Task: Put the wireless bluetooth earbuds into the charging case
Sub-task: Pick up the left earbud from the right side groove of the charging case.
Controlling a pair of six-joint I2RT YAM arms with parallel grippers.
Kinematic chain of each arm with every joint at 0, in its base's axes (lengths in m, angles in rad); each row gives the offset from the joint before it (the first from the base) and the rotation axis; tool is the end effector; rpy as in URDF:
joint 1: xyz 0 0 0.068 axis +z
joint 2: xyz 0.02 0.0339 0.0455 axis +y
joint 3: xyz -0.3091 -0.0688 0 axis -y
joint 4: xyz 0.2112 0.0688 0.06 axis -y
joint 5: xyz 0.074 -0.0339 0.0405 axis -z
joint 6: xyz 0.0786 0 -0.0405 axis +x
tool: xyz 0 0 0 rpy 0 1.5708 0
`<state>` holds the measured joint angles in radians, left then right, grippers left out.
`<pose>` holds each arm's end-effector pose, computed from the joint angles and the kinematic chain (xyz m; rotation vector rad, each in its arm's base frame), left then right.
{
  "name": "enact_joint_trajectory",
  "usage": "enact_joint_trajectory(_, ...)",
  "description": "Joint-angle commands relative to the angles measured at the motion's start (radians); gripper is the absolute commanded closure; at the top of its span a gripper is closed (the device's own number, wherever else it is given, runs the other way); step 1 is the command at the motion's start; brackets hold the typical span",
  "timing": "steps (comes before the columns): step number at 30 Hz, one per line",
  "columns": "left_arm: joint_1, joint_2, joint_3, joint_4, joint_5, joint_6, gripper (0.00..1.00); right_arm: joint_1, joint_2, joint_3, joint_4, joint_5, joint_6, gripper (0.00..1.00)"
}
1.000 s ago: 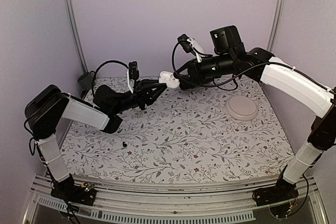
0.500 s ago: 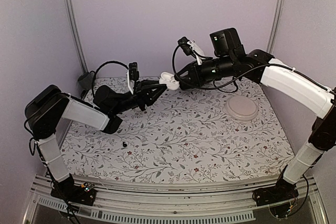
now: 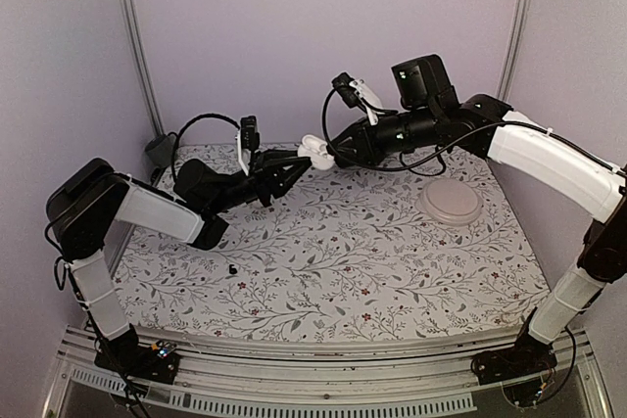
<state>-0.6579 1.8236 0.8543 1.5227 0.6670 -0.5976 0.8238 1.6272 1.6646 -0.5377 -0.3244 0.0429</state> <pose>0.2724 -0.2719 0.3439 0.7021 1.0576 -1.4380 0.2374 0.2933 0.4187 -1.0107 1.9078 0.8542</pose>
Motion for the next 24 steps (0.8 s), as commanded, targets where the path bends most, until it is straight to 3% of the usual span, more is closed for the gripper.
enact_joint_trajectory(1,0.011,-0.038,0.034,0.263,0.018,-0.024,1.00,0.018,-0.007,0.012,-0.085,-0.043,-0.019,0.89)
enact_joint_trajectory(11,0.027,-0.010,0.050,0.299,0.190,-0.107,1.00,0.017,-0.007,0.072,-0.167,-0.094,-0.104,0.86)
enact_joint_trajectory(24,0.043,-0.010,0.079,0.299,0.284,-0.131,1.00,0.013,0.023,0.098,-0.259,-0.241,-0.157,0.89)
